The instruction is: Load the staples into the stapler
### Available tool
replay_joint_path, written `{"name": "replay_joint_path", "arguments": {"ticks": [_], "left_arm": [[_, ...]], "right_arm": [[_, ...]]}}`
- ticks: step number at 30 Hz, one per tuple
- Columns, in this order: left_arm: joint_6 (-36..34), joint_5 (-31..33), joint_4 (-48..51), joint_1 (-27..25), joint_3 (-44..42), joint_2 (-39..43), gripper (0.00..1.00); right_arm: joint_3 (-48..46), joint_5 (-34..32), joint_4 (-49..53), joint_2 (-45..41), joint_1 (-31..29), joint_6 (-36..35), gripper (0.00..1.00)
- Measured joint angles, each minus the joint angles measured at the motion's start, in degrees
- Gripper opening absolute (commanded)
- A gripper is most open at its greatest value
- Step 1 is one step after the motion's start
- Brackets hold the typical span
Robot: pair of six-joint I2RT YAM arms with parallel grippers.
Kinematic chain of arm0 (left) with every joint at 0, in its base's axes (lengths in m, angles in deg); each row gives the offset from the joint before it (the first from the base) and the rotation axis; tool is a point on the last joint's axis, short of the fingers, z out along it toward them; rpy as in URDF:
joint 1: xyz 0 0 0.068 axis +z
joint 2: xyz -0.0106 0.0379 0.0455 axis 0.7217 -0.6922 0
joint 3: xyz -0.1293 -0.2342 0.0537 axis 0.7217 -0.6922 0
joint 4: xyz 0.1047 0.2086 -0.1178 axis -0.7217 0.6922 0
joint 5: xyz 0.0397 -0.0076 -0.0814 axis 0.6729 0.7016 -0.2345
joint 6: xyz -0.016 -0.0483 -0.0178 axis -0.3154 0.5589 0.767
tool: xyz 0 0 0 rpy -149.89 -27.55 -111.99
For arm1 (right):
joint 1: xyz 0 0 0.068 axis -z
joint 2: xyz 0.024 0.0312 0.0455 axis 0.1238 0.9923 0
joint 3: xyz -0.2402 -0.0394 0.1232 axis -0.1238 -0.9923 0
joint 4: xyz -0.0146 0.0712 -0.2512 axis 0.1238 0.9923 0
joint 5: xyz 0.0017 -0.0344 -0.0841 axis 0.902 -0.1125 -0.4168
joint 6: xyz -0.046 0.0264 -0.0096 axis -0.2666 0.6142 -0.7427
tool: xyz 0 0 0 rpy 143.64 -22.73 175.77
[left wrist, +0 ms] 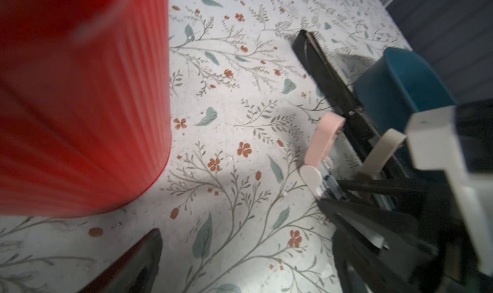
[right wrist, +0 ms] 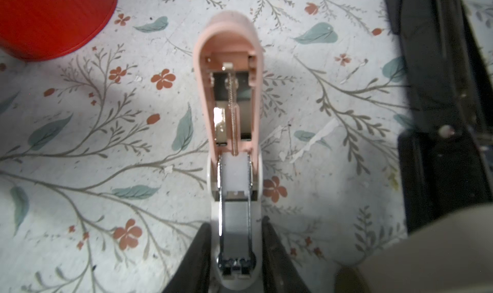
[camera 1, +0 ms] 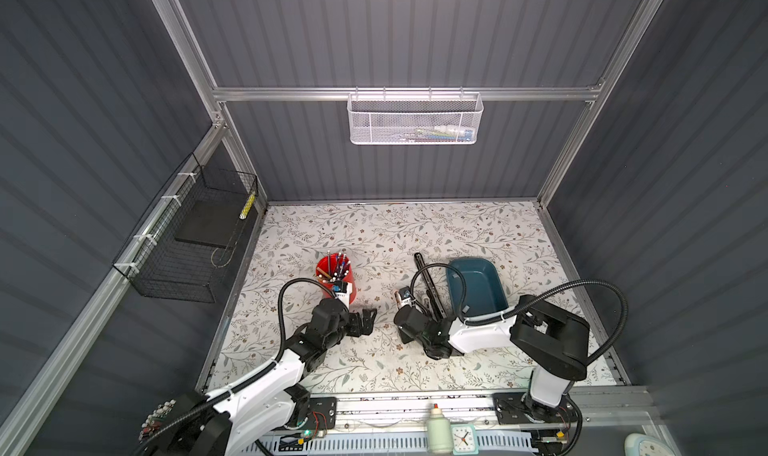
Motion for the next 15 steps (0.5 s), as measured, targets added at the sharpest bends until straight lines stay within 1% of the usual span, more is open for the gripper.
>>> {"name": "replay_joint_path", "arguments": {"ticks": [4,7,13,15], "left_arm": [[-0.50,1.95,-2.21,0.00,0.02,-3.58,1.00],[-1.29,1.62,-3.63,0.00,0.02,-4.13,1.00],[-2.78,-2.73,-8.11,0.00,0.00,-3.85,0.99],[-3.06,-4.66,-9.86,0.00,-0.11,-3.91,0.96]], "right_arm": [[-1.14,-0.11,-0.87,-0.61,-2.19,-0.72,0.27],[-1.86,-0.22,-2.21,-0.66,-3.54,-1.49,0.26],[-4.04,-0.31,-6.82,-0.68,-4.39,-3.15,0.22],[-4.50,-0.04,-7.98,-0.68,-5.05,-3.87,0.21]]}}
